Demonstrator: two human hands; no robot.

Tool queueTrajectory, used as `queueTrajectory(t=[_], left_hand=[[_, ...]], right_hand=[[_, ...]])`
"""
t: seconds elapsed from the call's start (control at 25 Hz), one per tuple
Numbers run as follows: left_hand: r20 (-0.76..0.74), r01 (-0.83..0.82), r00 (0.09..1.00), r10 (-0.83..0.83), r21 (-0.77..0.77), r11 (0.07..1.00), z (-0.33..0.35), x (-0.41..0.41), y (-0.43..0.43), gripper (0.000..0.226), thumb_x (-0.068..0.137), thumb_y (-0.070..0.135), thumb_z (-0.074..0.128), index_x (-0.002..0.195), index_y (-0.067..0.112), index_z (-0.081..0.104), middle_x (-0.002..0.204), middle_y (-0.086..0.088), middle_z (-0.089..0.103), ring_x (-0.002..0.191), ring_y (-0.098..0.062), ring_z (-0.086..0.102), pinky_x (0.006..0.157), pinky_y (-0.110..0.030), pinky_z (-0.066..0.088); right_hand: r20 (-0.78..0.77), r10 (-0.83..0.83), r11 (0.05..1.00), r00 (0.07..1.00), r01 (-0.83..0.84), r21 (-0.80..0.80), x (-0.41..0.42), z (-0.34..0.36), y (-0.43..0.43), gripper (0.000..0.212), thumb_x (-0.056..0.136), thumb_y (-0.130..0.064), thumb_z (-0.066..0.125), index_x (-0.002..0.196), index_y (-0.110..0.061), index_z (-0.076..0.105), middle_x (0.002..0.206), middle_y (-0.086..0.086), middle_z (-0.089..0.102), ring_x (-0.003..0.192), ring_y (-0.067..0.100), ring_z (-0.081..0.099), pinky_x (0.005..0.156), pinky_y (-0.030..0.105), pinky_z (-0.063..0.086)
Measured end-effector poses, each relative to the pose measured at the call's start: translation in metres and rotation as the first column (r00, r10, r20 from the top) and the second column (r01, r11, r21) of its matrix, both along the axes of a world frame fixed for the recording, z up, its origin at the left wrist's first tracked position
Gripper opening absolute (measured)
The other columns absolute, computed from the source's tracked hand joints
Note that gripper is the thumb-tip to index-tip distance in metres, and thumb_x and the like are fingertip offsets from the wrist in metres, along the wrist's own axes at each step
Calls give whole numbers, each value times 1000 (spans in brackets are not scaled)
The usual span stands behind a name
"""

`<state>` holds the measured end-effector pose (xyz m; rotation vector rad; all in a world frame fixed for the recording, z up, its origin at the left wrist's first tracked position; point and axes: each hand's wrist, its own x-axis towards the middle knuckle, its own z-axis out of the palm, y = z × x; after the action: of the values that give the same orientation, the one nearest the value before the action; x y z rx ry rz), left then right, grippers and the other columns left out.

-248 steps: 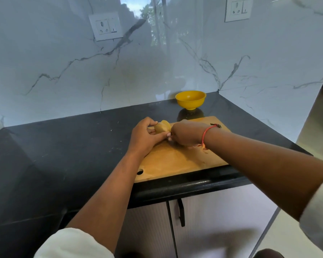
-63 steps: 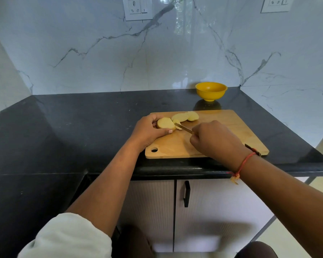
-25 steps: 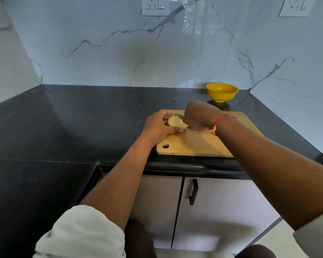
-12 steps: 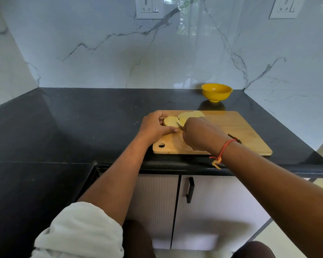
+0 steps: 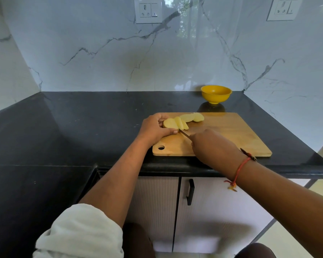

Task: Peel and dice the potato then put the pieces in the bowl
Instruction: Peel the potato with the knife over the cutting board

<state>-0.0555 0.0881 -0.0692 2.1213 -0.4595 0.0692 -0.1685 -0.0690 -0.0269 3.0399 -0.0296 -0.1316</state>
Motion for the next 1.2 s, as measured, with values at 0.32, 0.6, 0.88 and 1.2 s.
queueTrajectory(t=[0.32, 0.6, 0.88, 1.2], left_hand=[[-42, -6, 999, 4, -37, 999, -1, 1, 1, 76, 67, 33, 91, 133, 20, 56, 133, 4, 60, 120, -12, 57, 96, -25, 49], [5, -4, 1000, 4, 14, 1000, 0, -9, 3, 74, 67, 38, 90, 131, 21, 58, 128, 6, 63, 112, -7, 59, 89, -17, 48], [-33, 10, 999, -10, -5, 1000, 0, -18, 6, 74, 72, 33, 88, 138, 22, 54, 134, 6, 61, 119, -9, 58, 98, -24, 50], [-79, -17, 997, 12, -65, 998, -1, -20, 6, 75, 74, 27, 88, 140, 21, 53, 135, 7, 59, 121, -9, 57, 101, -25, 48]], right_hand=[[151, -15, 991, 988, -5, 134, -19, -3, -9, 24, 104, -28, 46, 115, -19, 65, 88, 1, 60, 82, 15, 59, 78, 28, 53], [212, -28, 986, 977, -8, 169, -16, -1, -13, 26, 103, -29, 43, 107, -20, 68, 81, -1, 60, 73, 11, 57, 71, 27, 52], [272, -46, 978, 961, -12, 210, 6, 18, 8, 31, 103, -28, 45, 118, -16, 69, 86, 1, 62, 77, 16, 58, 67, 29, 49], [186, -30, 987, 982, 1, 158, 43, 26, 20, 24, 99, -20, 54, 111, -9, 71, 87, 2, 67, 76, 15, 63, 69, 26, 49]])
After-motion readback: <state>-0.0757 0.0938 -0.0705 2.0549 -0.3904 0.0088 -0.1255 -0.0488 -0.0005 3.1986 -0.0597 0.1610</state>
